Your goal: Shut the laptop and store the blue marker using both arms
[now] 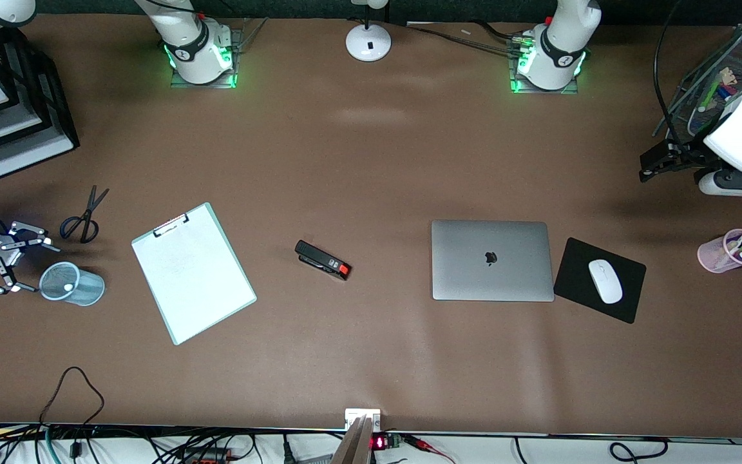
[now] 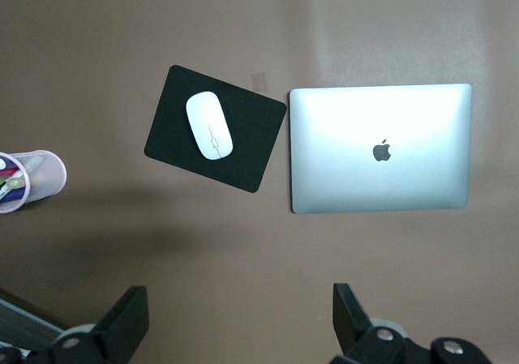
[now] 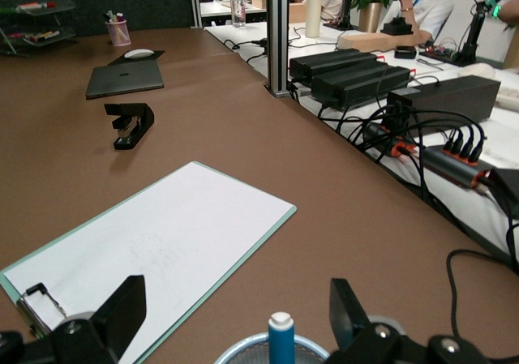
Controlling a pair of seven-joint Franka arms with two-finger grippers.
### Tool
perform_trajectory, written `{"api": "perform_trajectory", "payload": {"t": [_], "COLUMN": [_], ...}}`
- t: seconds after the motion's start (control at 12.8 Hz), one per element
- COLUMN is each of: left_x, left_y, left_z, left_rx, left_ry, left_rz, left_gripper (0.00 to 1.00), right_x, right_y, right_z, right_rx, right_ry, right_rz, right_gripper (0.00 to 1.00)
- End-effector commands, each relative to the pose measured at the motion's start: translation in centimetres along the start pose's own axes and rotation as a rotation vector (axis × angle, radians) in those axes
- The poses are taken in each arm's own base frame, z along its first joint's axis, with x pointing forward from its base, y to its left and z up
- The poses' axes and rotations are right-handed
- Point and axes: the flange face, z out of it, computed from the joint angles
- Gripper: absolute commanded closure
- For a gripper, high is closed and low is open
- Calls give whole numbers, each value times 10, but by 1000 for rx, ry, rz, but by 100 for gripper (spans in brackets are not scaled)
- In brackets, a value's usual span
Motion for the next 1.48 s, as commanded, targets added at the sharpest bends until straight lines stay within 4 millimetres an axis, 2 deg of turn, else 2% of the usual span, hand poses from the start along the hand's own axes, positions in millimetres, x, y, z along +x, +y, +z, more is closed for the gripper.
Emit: {"api": "perform_trajectory", "payload": {"t": [0.0,0.23,0.47,0.55,0.7,0.78,1.09,1.25,1.4], "left_x": [2,2,1,1,1,1,1,1,0], "left_y": [6,8,8,8,8,8,16,18,24], "left_z": [-8,-9,-9,-9,-9,-9,-12,-13,-14], "left_rx": [3,3,3,3,11,15,23,31,39], "left_ry": [-8,-8,-12,-14,-14,-12,-12,-12,-12], "left_rz": [30,33,33,33,35,37,52,59,70], "left_gripper": [0,0,0,0,0,0,0,0,0], "right_x": [19,38,90,112,170,189,246,263,281], "right_y": [0,-1,-2,-1,1,-1,-15,-22,-30], "right_z": [-7,-13,-18,-14,-7,1,32,42,51], "right_rx": [24,39,33,17,-53,-72,-122,-157,-175], "right_ry": [-36,-116,-265,-325,-455,-524,-659,-690,-718], "right_rz": [42,123,218,196,120,129,264,364,385], "right_gripper": [0,0,0,0,0,0,0,0,0]}}
